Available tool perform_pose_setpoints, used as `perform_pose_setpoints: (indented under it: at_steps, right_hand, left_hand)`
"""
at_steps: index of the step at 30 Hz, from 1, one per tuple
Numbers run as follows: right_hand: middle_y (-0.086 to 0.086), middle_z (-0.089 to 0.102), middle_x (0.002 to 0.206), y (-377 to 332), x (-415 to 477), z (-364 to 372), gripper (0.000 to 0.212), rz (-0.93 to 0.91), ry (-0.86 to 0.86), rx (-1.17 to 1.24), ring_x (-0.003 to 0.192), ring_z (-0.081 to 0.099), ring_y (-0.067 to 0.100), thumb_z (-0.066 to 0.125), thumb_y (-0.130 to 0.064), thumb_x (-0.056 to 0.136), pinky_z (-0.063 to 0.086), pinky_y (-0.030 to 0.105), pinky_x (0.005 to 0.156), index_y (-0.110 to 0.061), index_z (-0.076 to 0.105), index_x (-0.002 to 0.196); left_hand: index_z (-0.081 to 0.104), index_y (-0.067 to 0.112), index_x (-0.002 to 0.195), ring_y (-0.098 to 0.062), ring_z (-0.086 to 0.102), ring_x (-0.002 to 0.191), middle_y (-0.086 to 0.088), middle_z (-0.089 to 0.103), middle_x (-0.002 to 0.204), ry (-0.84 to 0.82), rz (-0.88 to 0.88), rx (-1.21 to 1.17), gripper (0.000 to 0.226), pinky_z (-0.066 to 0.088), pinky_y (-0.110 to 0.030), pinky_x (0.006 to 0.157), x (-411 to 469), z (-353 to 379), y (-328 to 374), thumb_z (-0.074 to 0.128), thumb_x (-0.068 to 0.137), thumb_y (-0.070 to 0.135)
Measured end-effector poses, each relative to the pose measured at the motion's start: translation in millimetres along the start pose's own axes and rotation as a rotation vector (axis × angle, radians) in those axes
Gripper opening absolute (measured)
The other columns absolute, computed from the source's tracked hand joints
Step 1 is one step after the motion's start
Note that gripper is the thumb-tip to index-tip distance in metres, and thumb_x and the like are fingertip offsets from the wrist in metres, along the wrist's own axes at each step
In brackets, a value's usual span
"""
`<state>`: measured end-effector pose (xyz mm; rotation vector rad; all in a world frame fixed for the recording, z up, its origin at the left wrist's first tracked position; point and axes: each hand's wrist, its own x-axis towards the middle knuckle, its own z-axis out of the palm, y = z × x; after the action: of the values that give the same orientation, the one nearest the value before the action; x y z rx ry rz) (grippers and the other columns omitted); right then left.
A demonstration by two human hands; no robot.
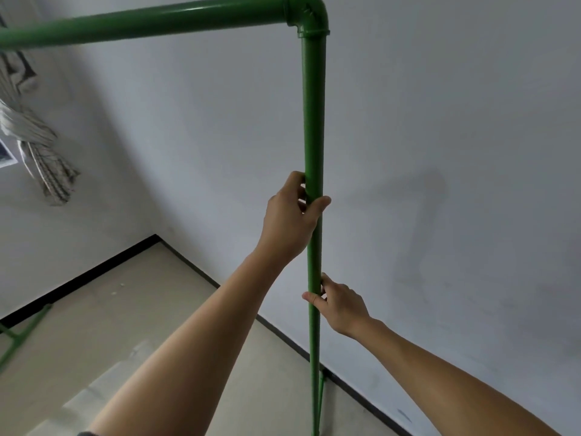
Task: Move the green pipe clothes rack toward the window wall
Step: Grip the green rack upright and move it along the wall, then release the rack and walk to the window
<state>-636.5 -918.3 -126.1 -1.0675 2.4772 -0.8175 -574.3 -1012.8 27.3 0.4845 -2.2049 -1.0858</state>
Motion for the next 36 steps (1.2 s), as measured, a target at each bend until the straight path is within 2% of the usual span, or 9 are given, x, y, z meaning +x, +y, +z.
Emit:
perform_pose_setpoints:
  at_steps: [6,10,12,16,18,23,28,33,36]
  right_hand:
    - [0.003,0.073,0.093,-6.3,-12.3,14.2,0.035,0.017,0.054,-0.038,0.085,0.07,0.025,0.044,-0.05,0.096,0.047,0.029,0.063,-0.018,0.053,0.108]
    - [0.002,0.073,0.094,-13.4,-27.6,21.5,0.037,0.099,0.094,-0.341,0.082,0.071,0.024,0.045,-0.047,0.096,0.045,0.029,0.058,-0.014,0.053,0.11]
    - [0.001,0.073,0.092,-18.6,-44.2,30.3,0.037,0.133,0.078,-0.389,0.08,0.069,0.023,0.048,-0.048,0.094,0.047,0.03,0.062,-0.015,0.06,0.106]
    - [-0.007,0.073,0.088,-40.0,-83.5,74.7,0.022,0.151,0.0,-0.034,0.081,0.068,0.014,0.059,-0.046,0.089,0.058,0.035,0.077,-0.026,0.067,0.094]
    - [-0.006,0.074,0.08,-53.7,-99.3,103.1,0.017,0.149,-0.047,0.134,0.076,0.069,0.011,0.063,-0.043,0.086,0.059,0.041,0.079,-0.027,0.068,0.087]
    - [0.004,0.075,0.078,-100.8,-127.5,165.6,0.006,0.12,-0.159,0.33,0.073,0.072,0.016,0.069,-0.029,0.086,0.059,0.047,0.082,-0.023,0.07,0.086]
    - [0.004,0.075,0.08,-144.0,-129.2,208.6,0.008,0.077,-0.309,0.341,0.078,0.072,0.013,0.068,-0.027,0.087,0.059,0.035,0.079,-0.021,0.07,0.093]
    - [0.002,0.076,0.082,-174.7,-98.4,249.2,0.007,0.059,-0.43,0.313,0.075,0.073,0.011,0.069,-0.025,0.087,0.058,0.03,0.072,-0.023,0.07,0.093]
    - [0.003,0.077,0.081,-193.3,-70.0,275.3,0.006,0.047,-0.496,0.3,0.072,0.073,0.01,0.069,-0.022,0.087,0.056,0.027,0.069,-0.022,0.07,0.093]
  left_hand:
    - [0.049,0.017,0.12,-0.01,0.065,0.082,0.002,0.064,0.097,-0.085,0.023,-0.019,0.033,0.054,-0.016,0.065,-21.9,-16.6,-10.1,0.058,0.09,0.028]
    - [0.059,0.02,0.109,-0.02,0.069,0.081,-0.006,0.071,0.089,-0.144,-0.058,-0.023,0.023,0.059,-0.039,0.073,-57.6,-49.6,-43.8,0.057,0.089,0.029]
    - [0.061,0.021,0.107,-0.02,0.069,0.083,-0.007,0.072,0.087,-0.177,-0.125,-0.027,0.021,0.059,-0.043,0.076,-83.0,-75.4,-66.9,0.058,0.088,0.03]
    - [0.063,0.02,0.105,-0.018,0.07,0.083,-0.004,0.073,0.086,-0.205,-0.243,-0.045,0.018,0.058,-0.042,0.077,-142.9,-138.2,-116.0,0.059,0.088,0.026]
    - [0.062,0.02,0.103,-0.016,0.071,0.081,-0.004,0.073,0.087,-0.196,-0.316,-0.043,0.014,0.059,-0.039,0.076,-177.6,-170.1,-142.2,0.059,0.089,0.022]
    - [0.064,0.016,0.094,-0.023,0.072,0.075,-0.012,0.074,0.077,-0.003,-0.61,-0.155,0.01,0.055,-0.035,0.066,-272.8,-246.0,-206.1,0.058,0.09,0.009]
    - [0.065,0.013,0.091,-0.024,0.072,0.069,-0.012,0.076,0.072,0.256,-0.837,-0.246,0.012,0.055,-0.035,0.061,-356.7,-299.9,-249.0,0.056,0.09,0.005]
    - [0.065,0.008,0.091,-0.034,0.072,0.068,-0.015,0.076,0.071,0.484,-1.007,-0.267,0.011,0.053,-0.037,0.056,-416.1,-337.9,-283.2,0.055,0.09,0.002]
    - [0.065,0.004,0.091,-0.032,0.071,0.064,-0.016,0.076,0.068,0.604,-1.114,-0.273,0.01,0.051,-0.033,0.052,-432.8,-356.3,-299.8,0.055,0.09,0.001]
